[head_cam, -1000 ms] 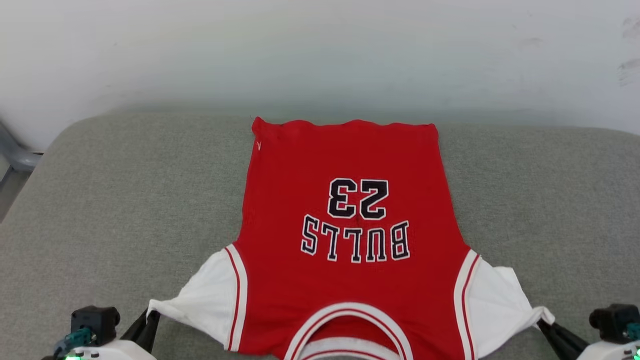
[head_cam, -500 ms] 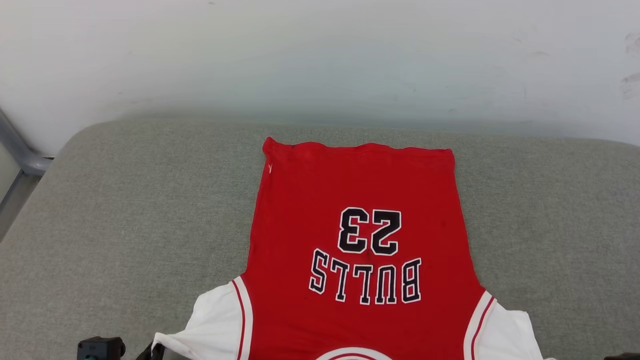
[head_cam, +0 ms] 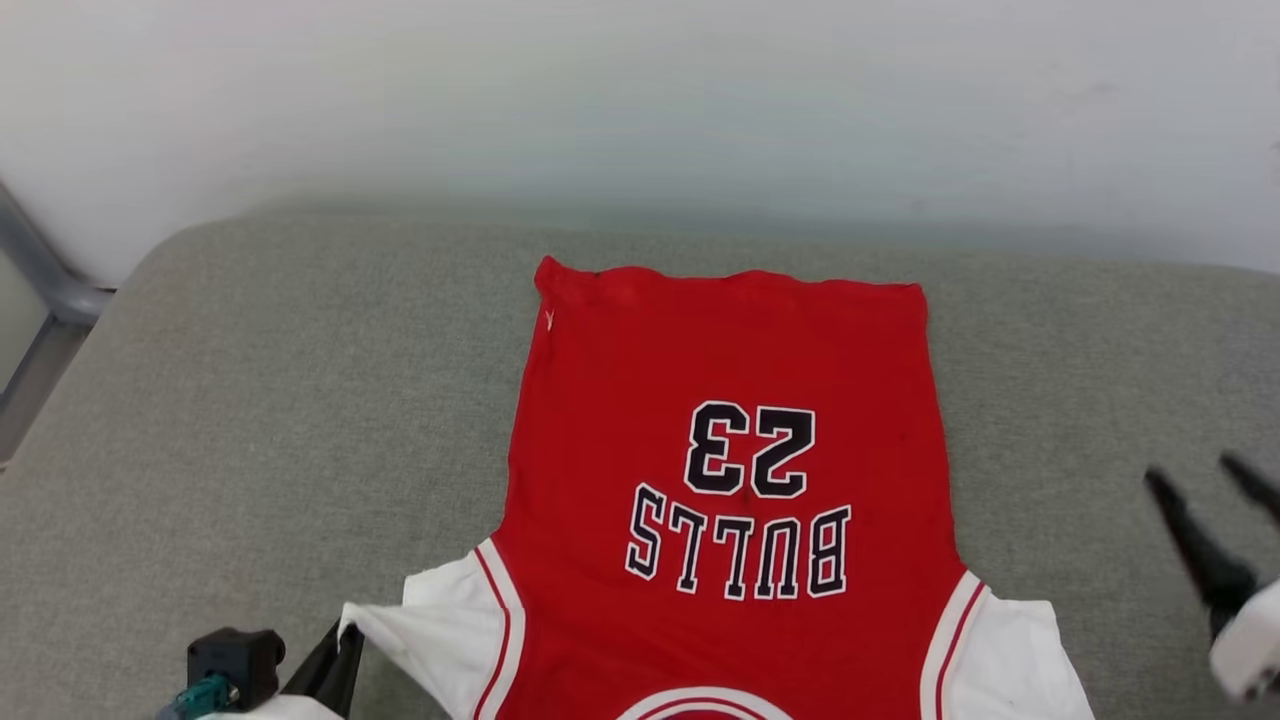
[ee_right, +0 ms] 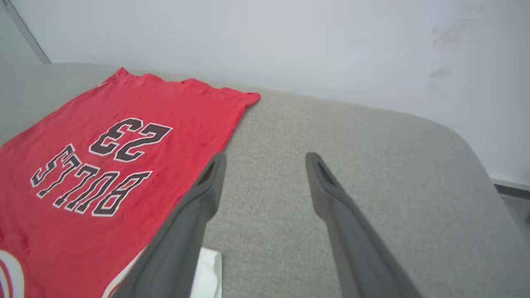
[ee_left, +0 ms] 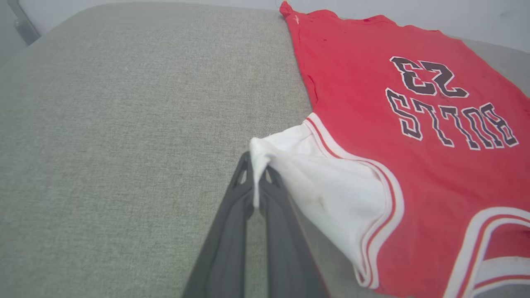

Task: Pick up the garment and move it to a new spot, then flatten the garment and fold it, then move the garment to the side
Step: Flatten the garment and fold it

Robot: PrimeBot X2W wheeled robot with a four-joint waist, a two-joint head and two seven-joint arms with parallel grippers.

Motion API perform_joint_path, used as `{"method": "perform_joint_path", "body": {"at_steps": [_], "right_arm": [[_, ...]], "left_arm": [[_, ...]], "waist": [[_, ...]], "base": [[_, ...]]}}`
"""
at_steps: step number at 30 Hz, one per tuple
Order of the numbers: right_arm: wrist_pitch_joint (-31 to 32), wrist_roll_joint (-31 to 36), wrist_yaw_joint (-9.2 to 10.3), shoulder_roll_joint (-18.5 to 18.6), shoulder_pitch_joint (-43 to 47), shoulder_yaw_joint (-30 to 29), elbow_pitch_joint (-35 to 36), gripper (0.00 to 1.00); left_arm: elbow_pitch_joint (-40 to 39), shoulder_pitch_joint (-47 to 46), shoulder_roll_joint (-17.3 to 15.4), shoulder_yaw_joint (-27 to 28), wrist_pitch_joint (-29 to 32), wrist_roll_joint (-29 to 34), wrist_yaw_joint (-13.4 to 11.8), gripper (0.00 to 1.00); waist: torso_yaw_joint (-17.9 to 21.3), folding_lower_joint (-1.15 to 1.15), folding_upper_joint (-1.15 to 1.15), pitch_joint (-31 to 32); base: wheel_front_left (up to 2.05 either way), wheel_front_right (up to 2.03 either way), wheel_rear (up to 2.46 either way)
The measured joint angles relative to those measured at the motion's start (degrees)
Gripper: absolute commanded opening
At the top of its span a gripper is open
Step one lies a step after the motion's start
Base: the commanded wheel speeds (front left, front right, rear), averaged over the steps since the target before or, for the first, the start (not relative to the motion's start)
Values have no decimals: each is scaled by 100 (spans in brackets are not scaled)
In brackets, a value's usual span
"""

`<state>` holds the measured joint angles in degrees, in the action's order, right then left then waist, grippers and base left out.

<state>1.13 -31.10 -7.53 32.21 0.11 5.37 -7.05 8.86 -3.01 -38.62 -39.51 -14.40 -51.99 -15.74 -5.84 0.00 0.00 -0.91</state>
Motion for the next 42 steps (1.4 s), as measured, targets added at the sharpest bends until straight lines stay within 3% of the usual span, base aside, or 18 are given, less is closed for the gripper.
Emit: {"method": "perform_joint_path", "body": {"at_steps": [6, 12, 18, 28, 34, 42], "right_arm": [[678, -76, 1, 187, -1096, -508, 594, 100], [2002, -307, 2, 407, -2420, -447, 781, 100], [3252, -257, 1, 605, -3776, -87, 231, 100], [5372, -220, 2, 812, -5133, 555, -1051, 100], [5999, -105, 1, 822, -5534, 845, -1421, 100], [6202, -22, 2, 934, -5522, 1004, -1693, 100]], "left_arm": [[-318, -228, 151, 88, -41, 266, -99, 0], [-535, -564, 474, 129, -49, 547, -116, 0], [-661, -849, 917, 287, -51, 884, -74, 0], [-666, -1079, 1608, 654, -58, 1516, 250, 0], [-660, -1145, 1927, 876, -59, 1813, 467, 0], [-582, -1145, 2298, 1094, -59, 2125, 749, 0]], "waist": [[-179, 1, 0, -309], [-452, 1, 0, -816], [-772, 2, 0, -1410], [-1342, 2, 0, -2316], [-1607, 1, 0, -2767], [-1796, 0, 0, -3125]], "base": [[0, 0, 0], [0, 0, 0], [0, 0, 0], [0, 0, 0], [0, 0, 0], [0, 0, 0]]}}
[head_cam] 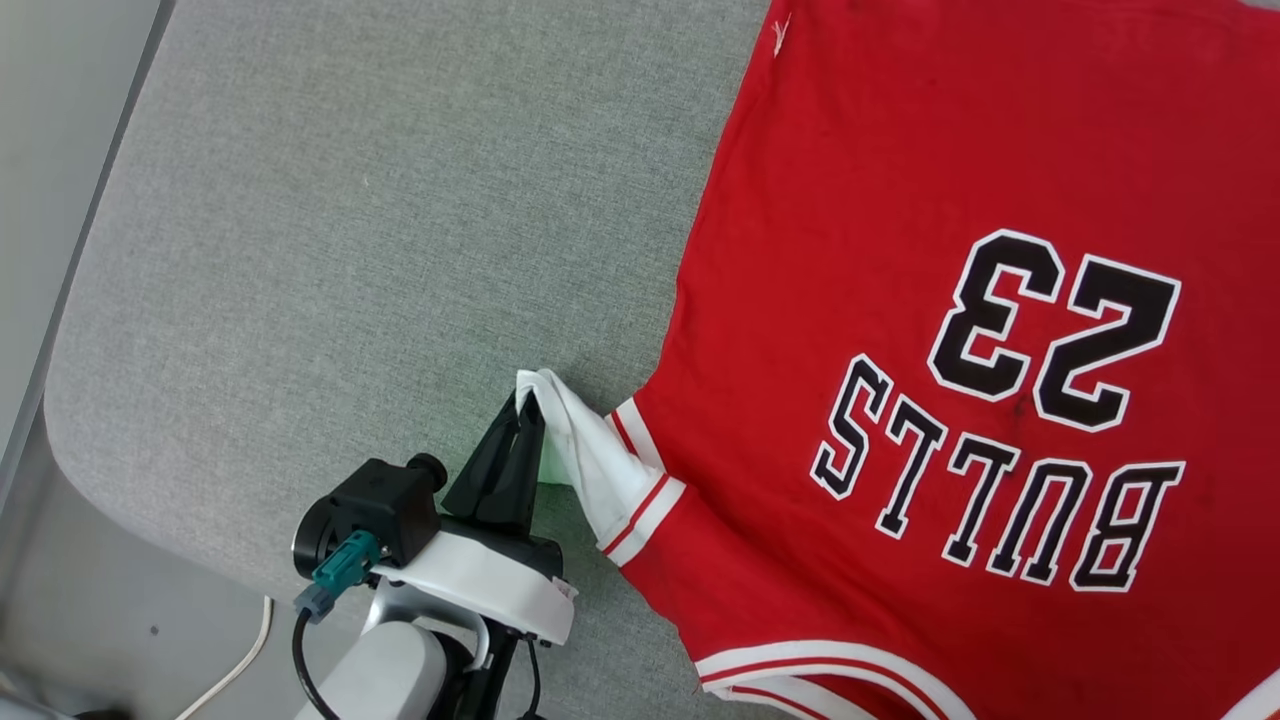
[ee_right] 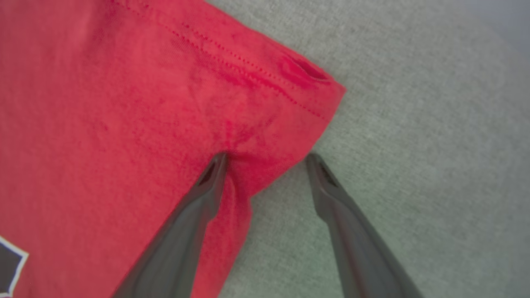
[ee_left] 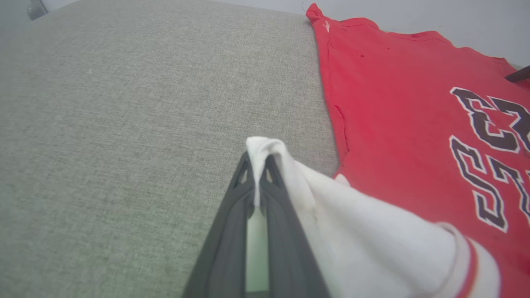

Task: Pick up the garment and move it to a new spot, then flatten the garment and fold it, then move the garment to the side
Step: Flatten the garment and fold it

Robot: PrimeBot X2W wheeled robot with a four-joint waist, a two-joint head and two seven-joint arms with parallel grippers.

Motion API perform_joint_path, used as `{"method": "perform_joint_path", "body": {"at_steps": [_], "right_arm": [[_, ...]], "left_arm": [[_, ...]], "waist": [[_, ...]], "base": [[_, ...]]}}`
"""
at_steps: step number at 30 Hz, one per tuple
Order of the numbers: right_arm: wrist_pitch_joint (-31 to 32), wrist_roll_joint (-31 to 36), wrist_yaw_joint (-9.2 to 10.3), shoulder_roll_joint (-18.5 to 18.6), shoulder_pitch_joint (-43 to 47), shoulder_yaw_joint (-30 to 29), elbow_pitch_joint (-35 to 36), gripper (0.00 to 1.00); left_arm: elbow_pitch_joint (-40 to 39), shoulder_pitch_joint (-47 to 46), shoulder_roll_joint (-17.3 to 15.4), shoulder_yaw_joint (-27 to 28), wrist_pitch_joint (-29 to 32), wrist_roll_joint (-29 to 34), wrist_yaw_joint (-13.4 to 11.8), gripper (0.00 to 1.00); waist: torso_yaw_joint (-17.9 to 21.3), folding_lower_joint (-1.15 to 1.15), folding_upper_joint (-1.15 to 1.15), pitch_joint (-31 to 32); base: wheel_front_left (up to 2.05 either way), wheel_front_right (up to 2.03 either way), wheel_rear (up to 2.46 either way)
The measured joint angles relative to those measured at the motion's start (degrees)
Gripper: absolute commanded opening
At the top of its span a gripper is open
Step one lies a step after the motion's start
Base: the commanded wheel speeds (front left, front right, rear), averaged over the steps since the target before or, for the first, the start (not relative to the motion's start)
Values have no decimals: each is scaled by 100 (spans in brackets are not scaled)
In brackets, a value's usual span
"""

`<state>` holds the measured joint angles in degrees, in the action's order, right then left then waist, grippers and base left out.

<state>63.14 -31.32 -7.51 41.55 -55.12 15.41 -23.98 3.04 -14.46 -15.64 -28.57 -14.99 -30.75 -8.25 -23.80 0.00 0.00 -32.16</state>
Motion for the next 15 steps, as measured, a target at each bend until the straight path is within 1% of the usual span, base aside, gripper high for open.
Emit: {"method": "perform_joint_path", "body": {"at_steps": [5, 6, 7, 11, 15], "right_arm": [[-1, -114, 0, 110, 64, -16, 35, 100], [-27, -120, 0, 127, 82, -12, 76, 36], [-83, -137, 0, 137, 104, -12, 102, 0], [-327, -143, -2, 131, 103, 18, 101, 0], [-632, -147, -2, 14, 74, 86, 20, 0]], "left_arm": [[73, 0, 141, 159, 0, 149, 122, 0], [86, 1, 169, 183, 0, 183, 146, 0], [100, 2, 181, 209, 0, 209, 170, 0], [179, 15, 231, 331, 0, 290, 238, 0], [249, 115, 276, 457, -1, 349, 278, 0]], "waist": [[0, -1, 0, -63], [7, -1, 0, -64], [16, -1, 0, -64], [67, 0, 0, -6], [143, 0, 0, 154]], "base": [[0, 0, 0], [0, 0, 0], [0, 0, 0], [0, 0, 0], [0, 0, 0]]}}
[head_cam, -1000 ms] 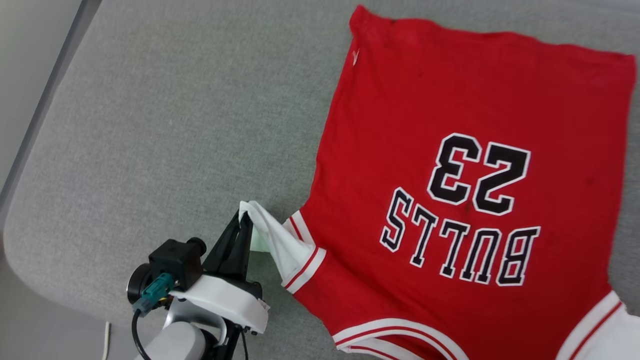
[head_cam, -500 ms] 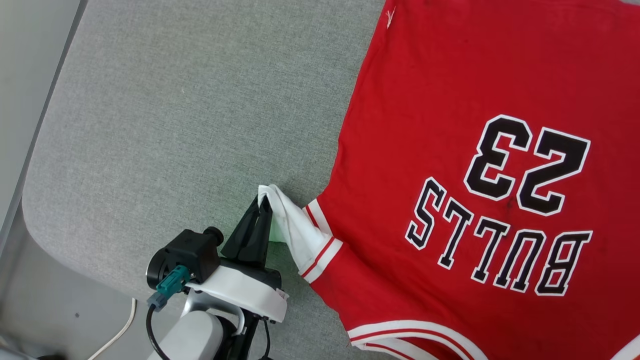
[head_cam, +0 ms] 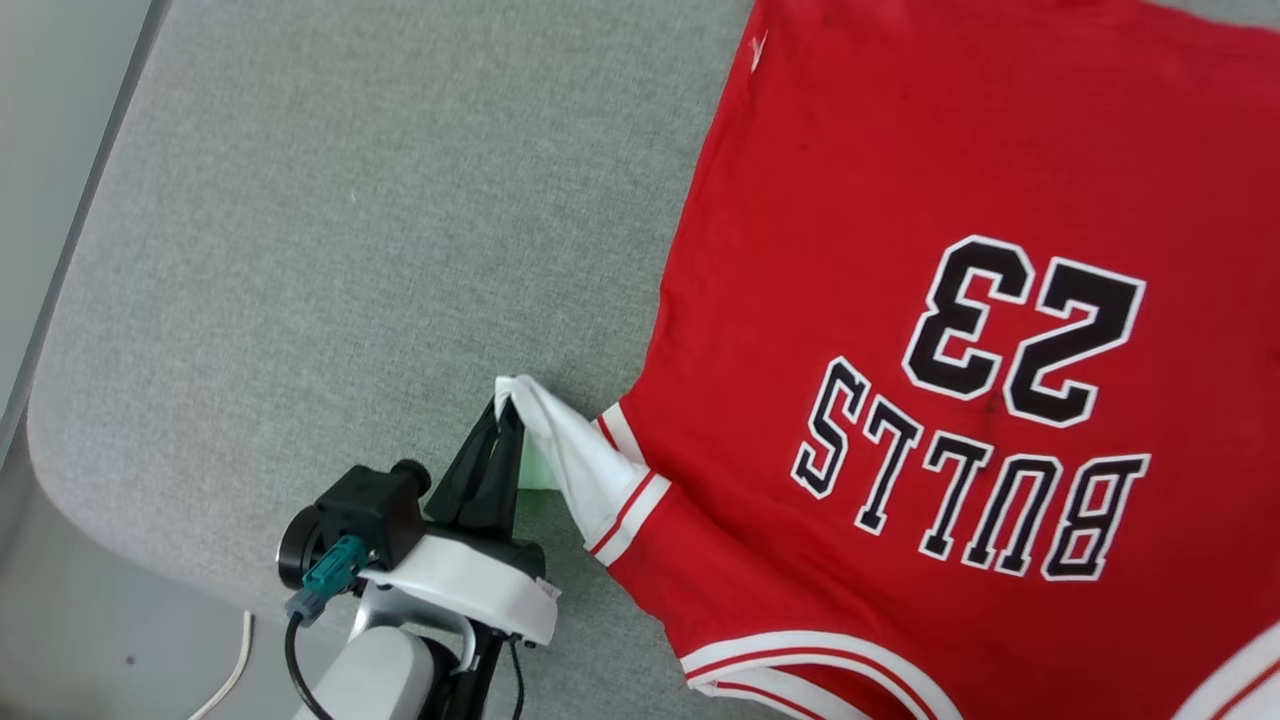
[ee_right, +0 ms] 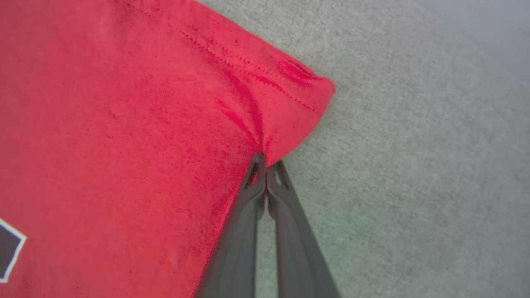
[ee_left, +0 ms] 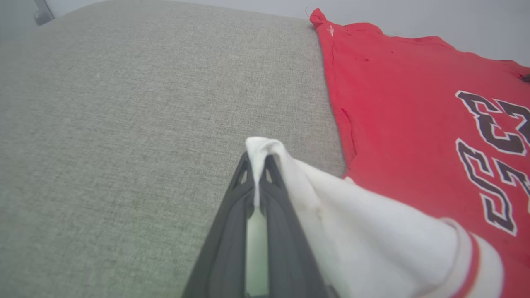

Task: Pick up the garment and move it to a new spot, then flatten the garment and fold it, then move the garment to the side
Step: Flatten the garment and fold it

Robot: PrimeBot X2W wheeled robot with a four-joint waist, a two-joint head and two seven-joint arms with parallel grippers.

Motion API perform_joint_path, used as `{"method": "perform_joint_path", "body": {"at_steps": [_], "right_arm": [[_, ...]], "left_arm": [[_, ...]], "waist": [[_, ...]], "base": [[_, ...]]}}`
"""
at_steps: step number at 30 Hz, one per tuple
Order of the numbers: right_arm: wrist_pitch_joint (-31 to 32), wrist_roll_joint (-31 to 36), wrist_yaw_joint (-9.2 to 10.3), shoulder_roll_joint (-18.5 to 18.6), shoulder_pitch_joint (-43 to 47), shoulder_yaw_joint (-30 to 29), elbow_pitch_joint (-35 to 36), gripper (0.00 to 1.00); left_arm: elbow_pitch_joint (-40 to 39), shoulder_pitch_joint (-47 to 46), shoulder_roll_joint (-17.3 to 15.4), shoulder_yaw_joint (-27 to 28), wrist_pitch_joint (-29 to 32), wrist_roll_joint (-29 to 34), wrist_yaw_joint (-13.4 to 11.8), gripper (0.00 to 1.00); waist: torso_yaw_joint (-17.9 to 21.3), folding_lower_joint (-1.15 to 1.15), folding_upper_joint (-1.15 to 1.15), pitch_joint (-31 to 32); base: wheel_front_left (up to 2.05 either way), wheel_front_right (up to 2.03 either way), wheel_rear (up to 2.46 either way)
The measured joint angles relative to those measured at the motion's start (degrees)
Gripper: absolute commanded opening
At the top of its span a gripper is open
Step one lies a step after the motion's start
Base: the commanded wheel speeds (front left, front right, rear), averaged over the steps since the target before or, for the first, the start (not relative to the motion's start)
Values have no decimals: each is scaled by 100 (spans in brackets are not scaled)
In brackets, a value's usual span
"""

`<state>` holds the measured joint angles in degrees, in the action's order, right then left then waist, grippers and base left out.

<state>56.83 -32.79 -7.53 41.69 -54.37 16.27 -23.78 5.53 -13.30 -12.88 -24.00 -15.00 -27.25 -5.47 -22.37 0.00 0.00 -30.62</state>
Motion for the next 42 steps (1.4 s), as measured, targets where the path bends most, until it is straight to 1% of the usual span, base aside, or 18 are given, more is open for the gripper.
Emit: {"method": "perform_joint_path", "body": {"at_steps": [2, 5, 8, 13, 16, 21, 25, 28, 30, 32, 36, 38, 42], "right_arm": [[-360, -66, 0, -24, -52, 123, -22, 0], [-602, -233, 0, -2, -4, 244, 10, 0], [-732, -407, 0, 174, 268, 436, 147, 0], [-1087, -815, 0, 449, 914, 495, 415, 0], [-1334, -1082, 0, 609, 1483, 423, 684, 0], [-1514, -1340, 0, 881, 2628, 360, 1241, 0], [-1593, -1493, 0, 1022, 3517, 80, 1578, 0], [-1566, -1546, 0, 1045, 4243, -188, 1739, 0], [-1545, -1614, 0, 995, 4702, -482, 1797, 0], [-1502, -1625, 0, 865, 5196, -731, 1855, 0], [-1379, -1594, 0, 425, 6252, -1091, 2008, 0], [-1307, -1503, 0, 221, 6641, -1228, 2050, 0], [-1137, -1379, 0, -185, 7235, -1326, 2114, 0]], "left_arm": [[56, 136, -27, 91, 0, 45, 38, 0], [87, 271, -86, 175, -5, 47, 36, 0], [110, 417, -124, 234, -5, 40, 9, 0], [114, 663, -215, 328, -4, -18, -64, 0], [107, 794, -276, 383, 2, -46, -114, 0], [100, 1083, -394, 478, 35, -121, -210, 0], [64, 1291, -498, 565, 70, -174, -265, 0], [32, 1421, -548, 588, 90, -194, -312, 0], [0, 1486, -570, 601, 98, -238, -312, 0], [-19, 1537, -581, 600, 123, -272, -313, 0], [-41, 1590, -612, 600, 148, -281, -323, 0], [-49, 1618, -623, 591, 156, -291, -328, 0], [-53, 1627, -654, 581, 172, -290, -337, 0]], "waist": [[113, 0, 0, 248], [215, 0, 0, 478], [335, 0, 0, 724], [540, 0, 0, 1152], [665, 0, 0, 1405], [916, -1, 0, 1762], [1101, -1, 0, 2025], [1220, -1, 0, 2205], [1280, -1, 0, 2317], [1320, -1, 0, 2409], [1379, -1, 0, 2516], [1395, -1, 0, 2529], [1405, -1, 0, 2546]], "base": [[0, 0, 0], [0, 0, 0], [0, 0, 0], [0, 0, 0], [0, 0, 0], [0, 0, 0], [0, 0, 0], [0, 0, 0], [0, 0, 0], [0, 0, 0], [0, 0, 0], [0, 0, 0], [0, 0, 0]]}}
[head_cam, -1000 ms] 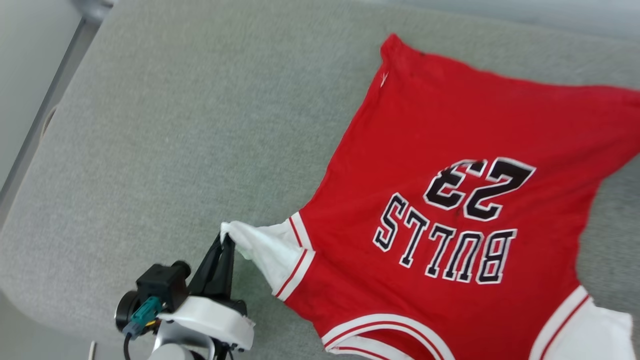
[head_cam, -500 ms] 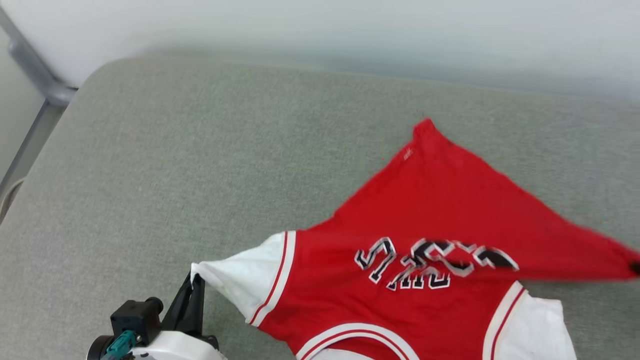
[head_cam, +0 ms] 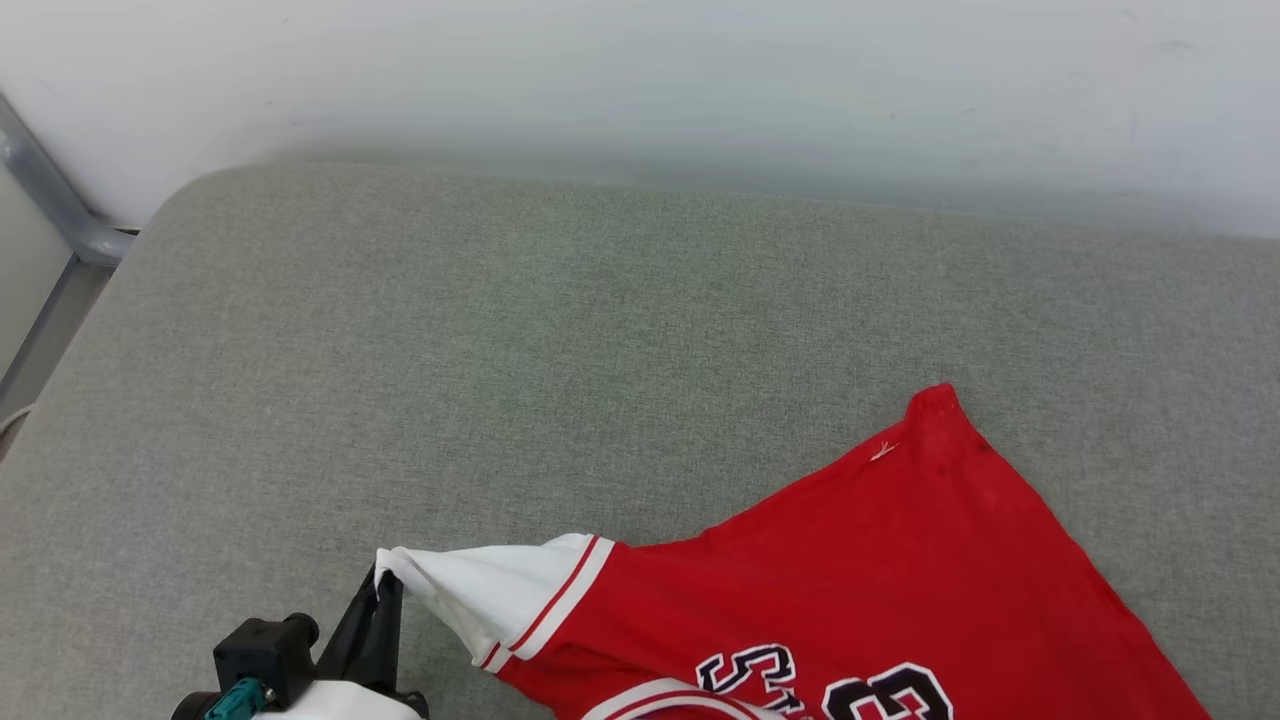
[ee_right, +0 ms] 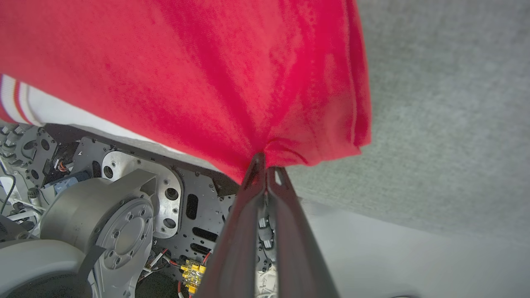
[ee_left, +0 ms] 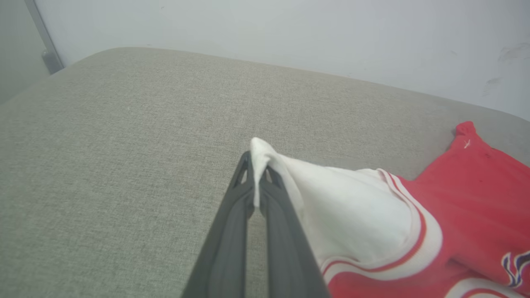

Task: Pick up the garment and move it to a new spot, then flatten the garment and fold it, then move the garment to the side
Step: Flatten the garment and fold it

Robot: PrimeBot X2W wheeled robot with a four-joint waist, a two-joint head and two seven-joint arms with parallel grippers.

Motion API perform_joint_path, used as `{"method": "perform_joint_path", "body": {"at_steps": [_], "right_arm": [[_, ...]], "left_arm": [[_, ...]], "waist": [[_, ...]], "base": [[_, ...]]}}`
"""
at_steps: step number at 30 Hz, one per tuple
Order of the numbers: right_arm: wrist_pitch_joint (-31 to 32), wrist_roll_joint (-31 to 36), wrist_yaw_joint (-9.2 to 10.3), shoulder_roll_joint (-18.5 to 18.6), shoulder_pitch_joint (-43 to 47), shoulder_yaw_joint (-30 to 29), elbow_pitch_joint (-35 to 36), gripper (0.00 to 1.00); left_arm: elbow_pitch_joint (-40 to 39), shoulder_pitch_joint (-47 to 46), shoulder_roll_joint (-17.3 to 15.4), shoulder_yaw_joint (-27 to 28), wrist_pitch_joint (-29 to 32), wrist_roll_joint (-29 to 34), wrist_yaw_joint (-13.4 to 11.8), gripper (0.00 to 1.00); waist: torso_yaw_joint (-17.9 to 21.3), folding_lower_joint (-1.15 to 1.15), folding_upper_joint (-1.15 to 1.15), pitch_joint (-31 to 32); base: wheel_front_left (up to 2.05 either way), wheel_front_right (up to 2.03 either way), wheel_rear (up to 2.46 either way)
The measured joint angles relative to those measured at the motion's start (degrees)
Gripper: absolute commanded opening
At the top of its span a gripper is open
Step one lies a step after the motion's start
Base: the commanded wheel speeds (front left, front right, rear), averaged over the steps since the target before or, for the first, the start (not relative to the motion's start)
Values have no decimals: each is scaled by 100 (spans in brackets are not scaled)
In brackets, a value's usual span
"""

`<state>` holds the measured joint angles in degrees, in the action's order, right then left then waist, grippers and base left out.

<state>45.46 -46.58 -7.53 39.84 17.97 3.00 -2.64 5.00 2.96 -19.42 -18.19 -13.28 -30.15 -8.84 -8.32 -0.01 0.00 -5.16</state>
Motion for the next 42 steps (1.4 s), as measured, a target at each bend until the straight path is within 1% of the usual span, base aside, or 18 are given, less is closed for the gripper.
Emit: {"method": "perform_joint_path", "body": {"at_steps": [3, 4, 5, 9, 15, 17, 21, 26, 30, 34, 37, 39, 42], "right_arm": [[4, 154, 0, -189, 157, -120, 55, 0], [-56, 212, 0, -250, 157, -214, 80, 42], [-119, 275, 0, -297, 137, -287, 116, 100], [-394, 434, 1, -405, -79, -623, 405, 100], [-746, 579, 2, -424, -756, -1044, 1024, 100], [-814, 630, 2, -401, -1059, -1073, 1214, 100], [-826, 692, 2, -277, -1711, -929, 1437, 100], [-550, 731, 2, -93, -2662, -325, 1468, 100], [-79, 721, 1, 109, -3487, 369, 1251, 100], [381, 721, 1, 252, -4193, 1039, 787, 100], [666, 732, 1, 291, -4626, 1516, 424, 100], [769, 786, 1, 313, -4886, 1822, 171, 100], [804, 805, 1, 271, -5194, 2123, -227, 100]], "left_arm": [[-1, 1, -24, 2, 1, 0, -24, 0], [-3, 4, -33, 2, 1, 0, -25, 0], [-3, 7, -41, 2, 3, 0, -25, 0], [-36, 23, -52, -4, 9, 0, -36, 0], [-111, 26, -58, -24, 8, 0, -75, 0], [-126, 19, -56, -41, 8, 4, -75, 0], [-157, -108, -29, -93, 7, 24, -71, 0], [-148, -296, 66, -166, -12, 66, -40, 0], [-90, -494, 192, -252, -53, 103, 29, 0], [-4, -672, 264, -326, -80, 141, 90, 0], [20, -788, 350, -354, -103, 176, 129, 0], [32, -856, 386, -368, -110, 194, 137, 0], [45, -945, 459, -391, -137, 229, 177, 0]], "waist": [[15, 0, 0, 12], [22, 0, 0, 14], [31, 0, 0, 17], [57, 1, 0, 35], [43, 1, 0, 5], [13, 1, 0, -33], [-71, 1, 0, -150], [-199, 1, 0, -359], [-322, 2, 0, -540], [-446, 2, 0, -712], [-536, 2, 0, -843], [-594, 2, 0, -934], [-680, 2, 0, -1071]], "base": [[0, 0, 0], [0, 0, 0], [0, 0, 0], [0, 0, 0], [0, 0, 0], [0, 0, 0], [0, 0, 0], [0, 0, 0], [0, 0, 0], [0, 0, 0], [0, 0, 0], [0, 0, 0], [0, 0, 0]]}}
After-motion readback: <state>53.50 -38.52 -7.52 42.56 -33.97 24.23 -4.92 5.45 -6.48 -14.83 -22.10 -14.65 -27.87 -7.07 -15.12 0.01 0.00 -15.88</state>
